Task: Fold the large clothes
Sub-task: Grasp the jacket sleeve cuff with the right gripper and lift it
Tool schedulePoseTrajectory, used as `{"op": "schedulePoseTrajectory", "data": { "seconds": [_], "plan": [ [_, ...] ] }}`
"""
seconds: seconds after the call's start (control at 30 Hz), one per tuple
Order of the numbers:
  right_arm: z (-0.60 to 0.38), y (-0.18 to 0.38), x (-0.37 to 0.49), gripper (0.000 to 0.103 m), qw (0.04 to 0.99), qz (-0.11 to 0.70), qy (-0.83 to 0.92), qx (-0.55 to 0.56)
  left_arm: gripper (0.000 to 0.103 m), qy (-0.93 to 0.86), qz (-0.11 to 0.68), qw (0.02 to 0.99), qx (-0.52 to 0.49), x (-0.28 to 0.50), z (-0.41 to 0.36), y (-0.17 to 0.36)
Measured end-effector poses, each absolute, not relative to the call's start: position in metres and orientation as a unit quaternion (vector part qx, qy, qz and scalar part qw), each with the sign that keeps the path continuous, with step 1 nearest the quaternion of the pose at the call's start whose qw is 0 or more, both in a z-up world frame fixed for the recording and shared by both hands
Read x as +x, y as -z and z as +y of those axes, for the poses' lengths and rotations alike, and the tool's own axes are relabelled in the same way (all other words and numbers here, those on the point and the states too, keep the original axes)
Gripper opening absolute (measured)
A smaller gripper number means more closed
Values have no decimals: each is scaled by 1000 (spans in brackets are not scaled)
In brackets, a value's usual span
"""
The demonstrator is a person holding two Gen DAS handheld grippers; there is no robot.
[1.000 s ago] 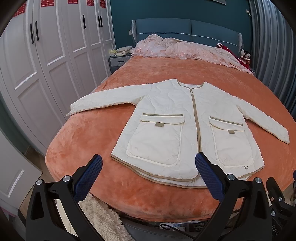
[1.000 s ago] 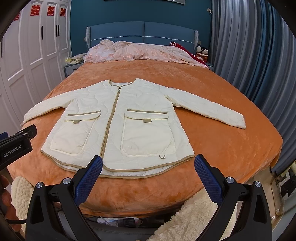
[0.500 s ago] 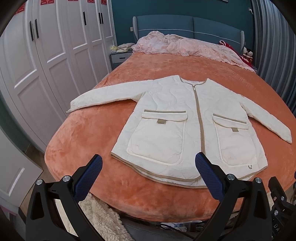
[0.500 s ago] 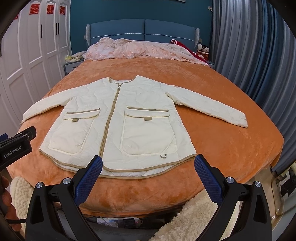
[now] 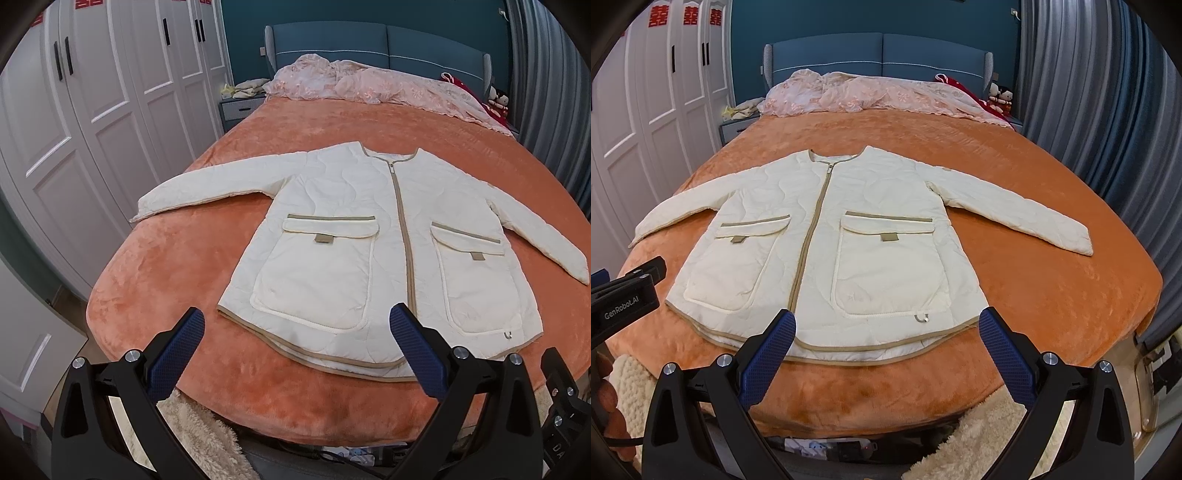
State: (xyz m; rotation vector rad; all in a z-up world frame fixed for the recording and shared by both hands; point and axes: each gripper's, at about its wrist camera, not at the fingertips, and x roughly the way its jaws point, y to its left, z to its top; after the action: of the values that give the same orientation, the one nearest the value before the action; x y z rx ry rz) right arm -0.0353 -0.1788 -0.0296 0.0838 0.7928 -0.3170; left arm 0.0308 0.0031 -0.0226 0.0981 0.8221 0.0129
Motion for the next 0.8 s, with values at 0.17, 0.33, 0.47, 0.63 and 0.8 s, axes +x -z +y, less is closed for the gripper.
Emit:
{"op": "schedulePoseTrajectory", "data": {
  "seconds": [0.17, 0.33, 0.47, 0.63, 0.8],
  "plan": [
    [-195, 36, -23, 98, 908, 384, 160, 48, 98, -6, 404, 913, 53, 43, -4, 29],
    [-250, 46, -4, 98, 909, 364, 190, 69, 98, 4, 413, 909, 53, 71, -13, 40],
    [-321, 56, 14, 98, 907, 343, 226, 97, 98, 5, 415, 909, 36, 104, -16, 48],
    [-429, 76, 39, 98, 894, 314, 284, 150, 98, -4, 410, 911, 31, 151, -27, 59],
    [-533, 111, 59, 98, 863, 296, 344, 221, 98, -24, 407, 912, 43, 197, -46, 75]
  ]
}}
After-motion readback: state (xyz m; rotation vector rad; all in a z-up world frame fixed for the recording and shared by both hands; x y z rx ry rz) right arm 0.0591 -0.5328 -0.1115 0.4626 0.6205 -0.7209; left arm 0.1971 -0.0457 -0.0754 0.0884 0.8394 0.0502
